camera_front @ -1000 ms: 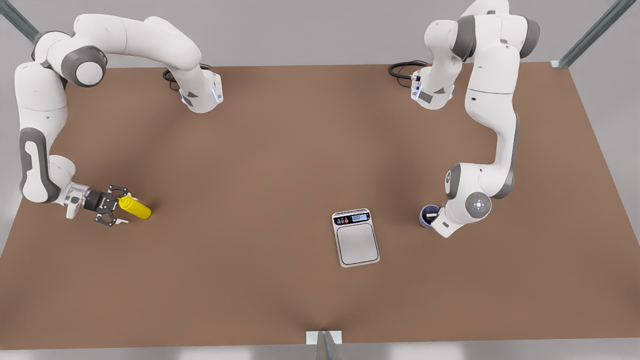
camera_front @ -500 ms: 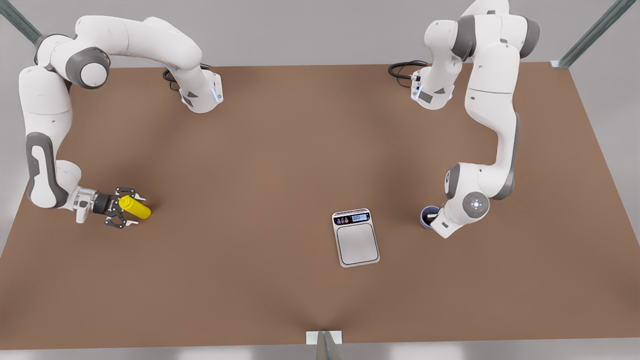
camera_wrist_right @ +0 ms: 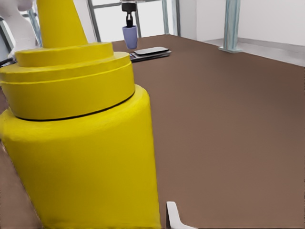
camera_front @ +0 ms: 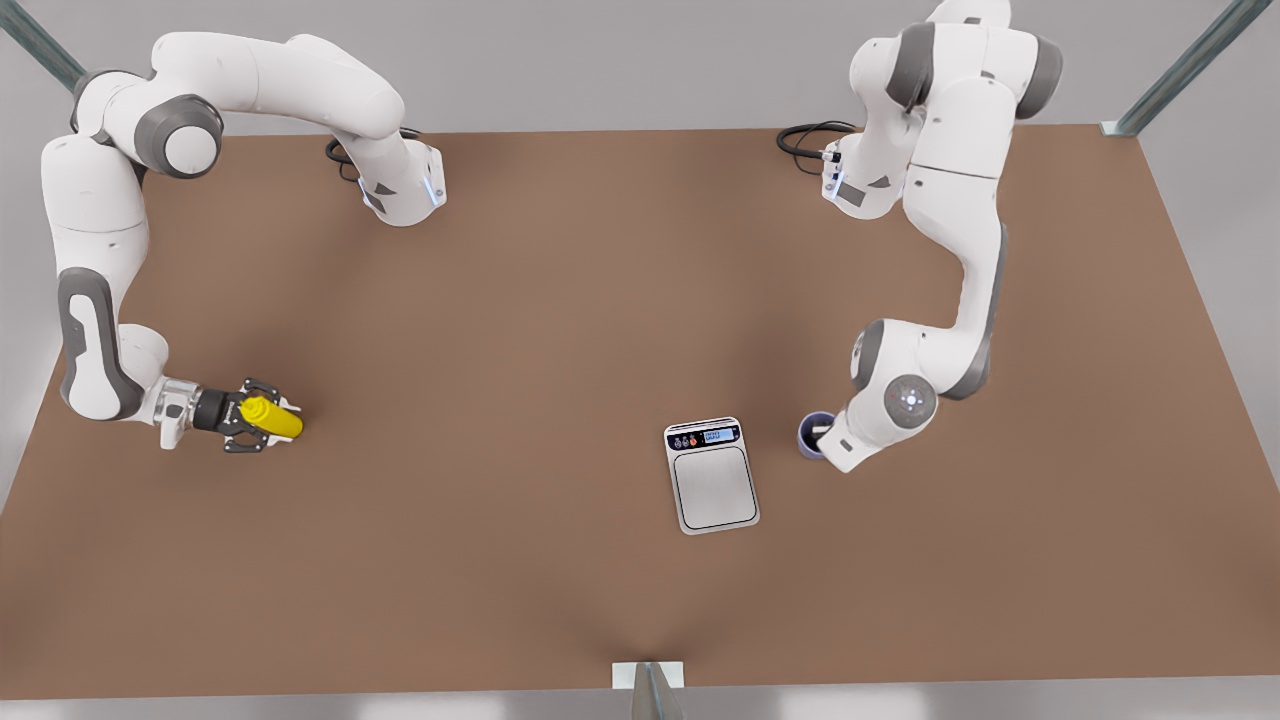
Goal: Move cup to the weight, pick up sauce bottle, pour sauce
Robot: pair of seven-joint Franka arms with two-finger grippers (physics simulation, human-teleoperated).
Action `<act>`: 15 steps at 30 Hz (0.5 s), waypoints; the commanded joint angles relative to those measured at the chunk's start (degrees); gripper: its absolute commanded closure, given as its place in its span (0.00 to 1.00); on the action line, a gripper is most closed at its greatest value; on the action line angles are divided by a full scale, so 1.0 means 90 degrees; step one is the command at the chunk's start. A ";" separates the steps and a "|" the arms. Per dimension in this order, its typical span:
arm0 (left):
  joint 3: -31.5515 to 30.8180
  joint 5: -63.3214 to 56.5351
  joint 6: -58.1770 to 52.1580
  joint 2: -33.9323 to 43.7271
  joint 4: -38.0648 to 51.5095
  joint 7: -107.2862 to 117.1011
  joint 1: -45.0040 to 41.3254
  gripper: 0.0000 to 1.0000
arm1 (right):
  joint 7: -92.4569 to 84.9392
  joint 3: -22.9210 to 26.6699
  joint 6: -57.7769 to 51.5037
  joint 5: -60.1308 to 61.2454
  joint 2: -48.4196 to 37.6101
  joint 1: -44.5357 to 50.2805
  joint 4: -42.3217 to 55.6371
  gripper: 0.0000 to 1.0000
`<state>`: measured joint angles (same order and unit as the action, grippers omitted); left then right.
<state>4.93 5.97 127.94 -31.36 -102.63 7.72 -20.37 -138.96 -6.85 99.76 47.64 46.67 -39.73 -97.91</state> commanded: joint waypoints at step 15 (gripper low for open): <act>-0.0001 0.1671 0.0062 -0.1261 0.2018 0.2384 -0.1350 0.79 | 0.1641 0.0048 -0.0147 -0.0234 -0.0674 0.0409 0.0605 0.42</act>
<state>4.93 14.04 128.43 -43.53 -83.53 30.19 -33.14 -121.55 -6.35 98.77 44.44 40.04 -34.99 -91.30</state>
